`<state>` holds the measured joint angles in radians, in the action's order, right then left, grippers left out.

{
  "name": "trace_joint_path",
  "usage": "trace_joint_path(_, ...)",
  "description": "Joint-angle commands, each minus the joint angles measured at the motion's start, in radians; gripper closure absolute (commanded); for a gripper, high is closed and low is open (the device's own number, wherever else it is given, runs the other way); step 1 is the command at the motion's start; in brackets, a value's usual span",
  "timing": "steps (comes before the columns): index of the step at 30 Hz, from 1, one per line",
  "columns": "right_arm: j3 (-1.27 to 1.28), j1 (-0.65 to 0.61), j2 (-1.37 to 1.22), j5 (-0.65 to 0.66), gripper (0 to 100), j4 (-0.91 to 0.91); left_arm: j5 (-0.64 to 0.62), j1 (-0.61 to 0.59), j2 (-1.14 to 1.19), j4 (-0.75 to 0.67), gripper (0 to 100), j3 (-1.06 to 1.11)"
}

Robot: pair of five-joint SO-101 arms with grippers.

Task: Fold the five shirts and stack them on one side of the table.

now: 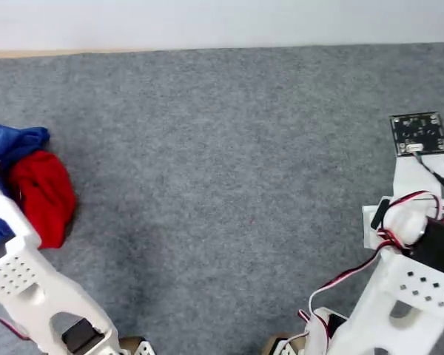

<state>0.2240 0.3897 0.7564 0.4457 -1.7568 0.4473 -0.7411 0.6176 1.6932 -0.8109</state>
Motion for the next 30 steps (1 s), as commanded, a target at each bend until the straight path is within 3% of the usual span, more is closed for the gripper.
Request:
trace_joint_path(1, -0.003, -0.004, 0.015, -0.011, 87.7, -0.041, -0.075, 0.077, -0.089, 0.061, 100, -0.217)
trace_joint_path(9, -0.003, -0.004, 0.015, -0.011, 87.7, -0.041, -0.315, 0.362, -0.350, 0.060, 100, -0.417)
trace_joint_path(16, -0.003, -0.004, 0.016, -0.011, 87.7, -0.041, -0.396, 0.741, -0.479, 0.060, 100, -0.415)
trace_joint_path(20, -0.003, -0.004, 0.016, -0.011, 87.8, -0.041, -0.411, 0.879, -0.473, 0.060, 100, -0.386)
trace_joint_path(23, -0.003, -0.004, 0.016, -0.011, 87.8, -0.041, -0.382, 0.882, -0.430, 0.061, 99, -0.263)
trace_joint_path(28, -0.003, -0.004, 0.016, -0.009, 87.8, -0.041, -0.370, 0.730, -0.365, 0.060, 80, 0.117)
trace_joint_path(30, -0.003, -0.004, 0.015, -0.008, 87.8, -0.039, -0.330, 0.681, -0.328, 0.060, 79, 0.237)
